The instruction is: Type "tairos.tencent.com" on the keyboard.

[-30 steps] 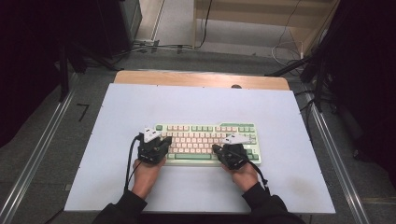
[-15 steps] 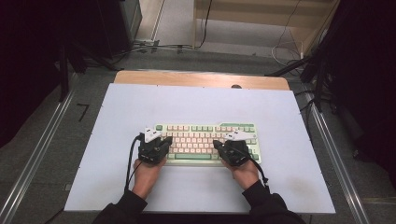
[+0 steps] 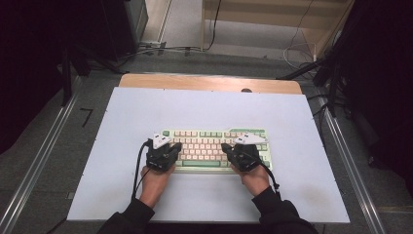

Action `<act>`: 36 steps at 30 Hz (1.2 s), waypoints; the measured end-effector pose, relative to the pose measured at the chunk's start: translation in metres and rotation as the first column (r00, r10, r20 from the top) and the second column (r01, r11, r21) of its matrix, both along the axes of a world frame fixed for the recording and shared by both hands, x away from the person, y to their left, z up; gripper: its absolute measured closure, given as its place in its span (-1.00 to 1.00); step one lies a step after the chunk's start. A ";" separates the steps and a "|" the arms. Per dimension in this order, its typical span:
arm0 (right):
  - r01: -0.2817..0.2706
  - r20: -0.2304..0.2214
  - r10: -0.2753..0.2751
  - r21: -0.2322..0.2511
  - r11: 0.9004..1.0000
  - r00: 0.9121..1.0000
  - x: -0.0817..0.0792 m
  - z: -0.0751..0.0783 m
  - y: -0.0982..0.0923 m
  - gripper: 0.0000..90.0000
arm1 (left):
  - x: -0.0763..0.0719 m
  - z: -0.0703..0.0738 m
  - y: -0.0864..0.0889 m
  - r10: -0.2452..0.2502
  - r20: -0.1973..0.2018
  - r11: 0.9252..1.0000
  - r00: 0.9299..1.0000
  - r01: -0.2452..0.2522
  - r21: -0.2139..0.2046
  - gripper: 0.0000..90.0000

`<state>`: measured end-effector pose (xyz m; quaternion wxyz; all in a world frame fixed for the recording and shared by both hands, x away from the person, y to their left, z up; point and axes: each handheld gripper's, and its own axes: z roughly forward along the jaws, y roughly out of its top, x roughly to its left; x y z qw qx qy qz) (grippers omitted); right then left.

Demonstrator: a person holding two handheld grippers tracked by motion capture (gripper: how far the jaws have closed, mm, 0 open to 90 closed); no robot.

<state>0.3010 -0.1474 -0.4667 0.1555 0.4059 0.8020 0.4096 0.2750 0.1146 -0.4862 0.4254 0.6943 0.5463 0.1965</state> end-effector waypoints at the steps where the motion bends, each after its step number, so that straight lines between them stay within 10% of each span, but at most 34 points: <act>1: 0.001 0.002 -0.001 -0.002 1.000 1.000 0.000 0.000 0.000 0.94 | 0.000 0.000 -0.001 -0.002 0.001 1.000 1.000 0.002 -0.001 1.00; 36: 0.002 0.001 -0.002 -0.011 1.000 1.000 0.005 -0.004 0.004 0.94 | 0.013 0.003 -0.019 -0.034 -0.005 0.999 0.999 0.034 -0.021 1.00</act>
